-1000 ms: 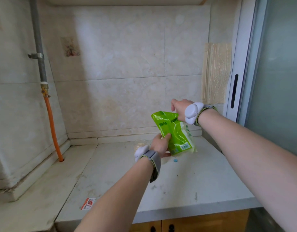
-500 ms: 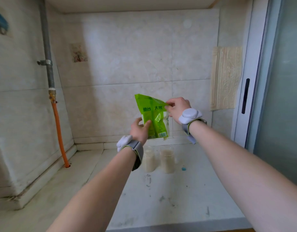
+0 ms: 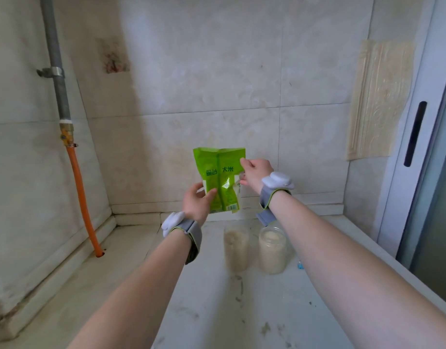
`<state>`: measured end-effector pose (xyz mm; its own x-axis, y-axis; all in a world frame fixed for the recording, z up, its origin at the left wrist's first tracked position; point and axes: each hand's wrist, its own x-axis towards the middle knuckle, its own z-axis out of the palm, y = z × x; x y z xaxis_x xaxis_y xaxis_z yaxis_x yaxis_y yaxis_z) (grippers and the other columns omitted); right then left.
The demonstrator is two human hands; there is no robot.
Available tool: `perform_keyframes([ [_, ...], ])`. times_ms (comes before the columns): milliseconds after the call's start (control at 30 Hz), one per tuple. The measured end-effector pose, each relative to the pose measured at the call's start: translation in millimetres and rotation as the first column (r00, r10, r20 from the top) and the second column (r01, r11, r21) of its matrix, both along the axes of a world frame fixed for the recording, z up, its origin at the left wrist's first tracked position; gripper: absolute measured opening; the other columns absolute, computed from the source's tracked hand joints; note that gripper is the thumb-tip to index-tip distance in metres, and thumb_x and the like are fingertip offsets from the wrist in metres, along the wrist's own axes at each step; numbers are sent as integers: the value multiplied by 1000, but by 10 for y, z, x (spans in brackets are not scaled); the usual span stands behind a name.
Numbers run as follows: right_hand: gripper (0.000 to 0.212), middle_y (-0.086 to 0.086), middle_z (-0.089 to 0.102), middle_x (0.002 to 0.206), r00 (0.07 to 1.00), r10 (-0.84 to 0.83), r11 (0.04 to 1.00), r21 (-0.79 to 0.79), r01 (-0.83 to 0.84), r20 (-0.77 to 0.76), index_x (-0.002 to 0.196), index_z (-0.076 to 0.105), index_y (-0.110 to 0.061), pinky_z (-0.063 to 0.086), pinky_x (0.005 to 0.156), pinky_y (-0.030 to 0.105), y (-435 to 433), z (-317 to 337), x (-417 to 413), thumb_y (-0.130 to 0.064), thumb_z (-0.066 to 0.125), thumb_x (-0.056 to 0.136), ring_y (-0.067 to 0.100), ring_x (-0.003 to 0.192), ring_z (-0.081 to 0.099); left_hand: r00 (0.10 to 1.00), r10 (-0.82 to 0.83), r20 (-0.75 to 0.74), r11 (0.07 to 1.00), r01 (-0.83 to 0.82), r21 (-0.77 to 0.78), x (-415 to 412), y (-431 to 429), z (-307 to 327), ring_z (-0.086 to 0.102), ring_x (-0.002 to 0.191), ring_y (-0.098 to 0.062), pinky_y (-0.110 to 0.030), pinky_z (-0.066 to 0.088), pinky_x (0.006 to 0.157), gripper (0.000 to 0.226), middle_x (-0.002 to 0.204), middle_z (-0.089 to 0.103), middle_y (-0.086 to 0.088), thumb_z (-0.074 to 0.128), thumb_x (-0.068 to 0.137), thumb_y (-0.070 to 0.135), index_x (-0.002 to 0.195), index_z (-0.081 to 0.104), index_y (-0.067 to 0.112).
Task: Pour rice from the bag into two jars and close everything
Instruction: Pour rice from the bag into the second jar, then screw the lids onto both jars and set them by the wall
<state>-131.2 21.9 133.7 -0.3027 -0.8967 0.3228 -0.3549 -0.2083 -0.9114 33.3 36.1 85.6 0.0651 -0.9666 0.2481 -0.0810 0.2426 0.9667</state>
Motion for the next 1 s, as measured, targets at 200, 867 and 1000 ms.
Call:
perform_keyframes([
  [200,32,14,46,71,997,44,988,146,-52,56,94,56,16,51,82,62,-304,-172,144,-14,49,92,24,67,50,1000,23,-4,982,-21,186,50,-409,-299,67,88,-29,-45,56,83,32,102,69,-12,64,89,18,119,58,8],
  [867,34,12,55,77,958,35,908,409,89,-286,75,56,-4,54,83,36,-741,-525,121,-37,57,78,31,85,66,981,142,133,955,-171,241,157,-733,-645,55,120,-31,-46,44,103,60,135,57,-10,57,90,42,142,42,17],
  [1000,46,15,65,92,967,89,919,394,12,-238,102,67,0,54,91,49,-531,-411,4,-34,55,73,31,93,65,967,189,168,967,-213,139,200,-497,-439,52,125,-25,-30,37,101,48,136,56,-6,49,95,34,139,49,14],
])
